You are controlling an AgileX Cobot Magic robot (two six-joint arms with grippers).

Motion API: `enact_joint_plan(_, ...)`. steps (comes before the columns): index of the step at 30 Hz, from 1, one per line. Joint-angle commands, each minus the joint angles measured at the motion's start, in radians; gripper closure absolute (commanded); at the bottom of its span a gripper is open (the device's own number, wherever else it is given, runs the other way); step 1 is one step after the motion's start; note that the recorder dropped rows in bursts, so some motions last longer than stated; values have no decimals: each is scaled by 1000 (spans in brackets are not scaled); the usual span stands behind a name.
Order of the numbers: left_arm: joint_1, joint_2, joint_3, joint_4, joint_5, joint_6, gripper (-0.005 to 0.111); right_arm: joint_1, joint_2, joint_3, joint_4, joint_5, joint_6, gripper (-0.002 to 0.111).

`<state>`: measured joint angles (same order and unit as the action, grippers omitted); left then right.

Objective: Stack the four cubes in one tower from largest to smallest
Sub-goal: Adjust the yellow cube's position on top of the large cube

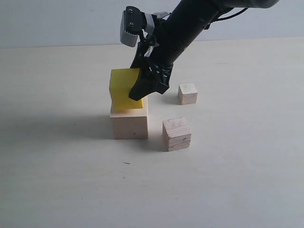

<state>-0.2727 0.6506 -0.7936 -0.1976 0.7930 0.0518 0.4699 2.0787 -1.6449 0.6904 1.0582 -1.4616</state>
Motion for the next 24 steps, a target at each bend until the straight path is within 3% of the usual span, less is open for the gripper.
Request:
enact_joint_plan(1,-5,1,1,4,-2,1,107,-4,6,3,11,-1,-13,108)
enact_joint_plan(18,-5,1,1,4,5,1,107,-4,13,3,11,-11,-12,108)
enact_joint_plan(24,-5,1,1,4,5,1,107,-4,13,3,9,-11,-7,85)
